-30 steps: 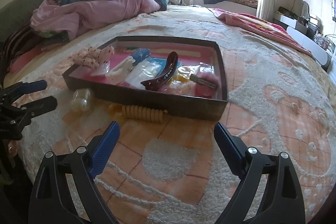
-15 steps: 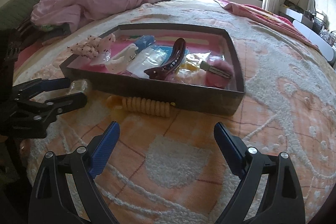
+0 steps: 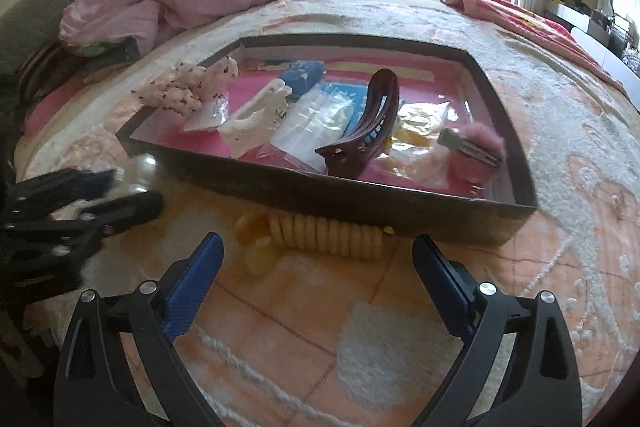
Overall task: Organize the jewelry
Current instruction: 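Grasp the clear pearl container with the left gripper while the right grasps the yellow coiled hair tie, then carry the pearl container and coiled tie into the tray and open both grippers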
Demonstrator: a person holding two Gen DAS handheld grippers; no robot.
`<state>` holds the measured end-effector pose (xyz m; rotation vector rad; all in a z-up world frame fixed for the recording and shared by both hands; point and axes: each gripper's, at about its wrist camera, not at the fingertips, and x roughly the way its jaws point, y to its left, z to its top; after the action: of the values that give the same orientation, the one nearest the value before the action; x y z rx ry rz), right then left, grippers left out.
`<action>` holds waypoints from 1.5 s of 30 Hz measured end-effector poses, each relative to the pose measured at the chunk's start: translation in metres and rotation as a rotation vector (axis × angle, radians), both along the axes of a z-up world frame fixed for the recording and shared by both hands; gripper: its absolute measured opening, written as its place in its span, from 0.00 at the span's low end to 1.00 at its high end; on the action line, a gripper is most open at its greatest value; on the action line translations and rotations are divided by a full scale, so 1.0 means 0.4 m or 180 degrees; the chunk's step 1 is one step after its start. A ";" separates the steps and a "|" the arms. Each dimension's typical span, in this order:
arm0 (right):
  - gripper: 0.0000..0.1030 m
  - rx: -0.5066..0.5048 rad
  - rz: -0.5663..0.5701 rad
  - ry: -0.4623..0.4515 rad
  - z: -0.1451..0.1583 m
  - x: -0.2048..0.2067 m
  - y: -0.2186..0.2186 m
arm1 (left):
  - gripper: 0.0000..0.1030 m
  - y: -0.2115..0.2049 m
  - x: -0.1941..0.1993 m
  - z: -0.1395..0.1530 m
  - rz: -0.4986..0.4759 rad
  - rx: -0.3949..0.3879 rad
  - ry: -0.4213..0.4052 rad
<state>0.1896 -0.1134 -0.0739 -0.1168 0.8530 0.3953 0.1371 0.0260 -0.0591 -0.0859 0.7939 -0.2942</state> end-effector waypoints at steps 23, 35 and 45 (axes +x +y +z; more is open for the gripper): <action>0.67 0.0497 -0.0091 -0.0076 0.087 -0.052 -0.049 | 0.38 0.047 -0.005 0.092 0.0154 -0.0170 -0.0318; 0.68 0.0421 -0.0330 -0.0467 0.166 0.032 -0.127 | 0.38 0.025 0.057 0.101 0.0172 -0.0137 -0.0336; 0.68 0.0285 -0.0452 -0.0546 0.161 0.098 -0.165 | 0.38 -0.007 0.129 0.089 0.0152 -0.0081 -0.0319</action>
<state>0.2287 -0.1792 -0.0094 -0.0067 0.6688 0.2850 0.1885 0.0232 -0.0235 -0.1130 0.6877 -0.2614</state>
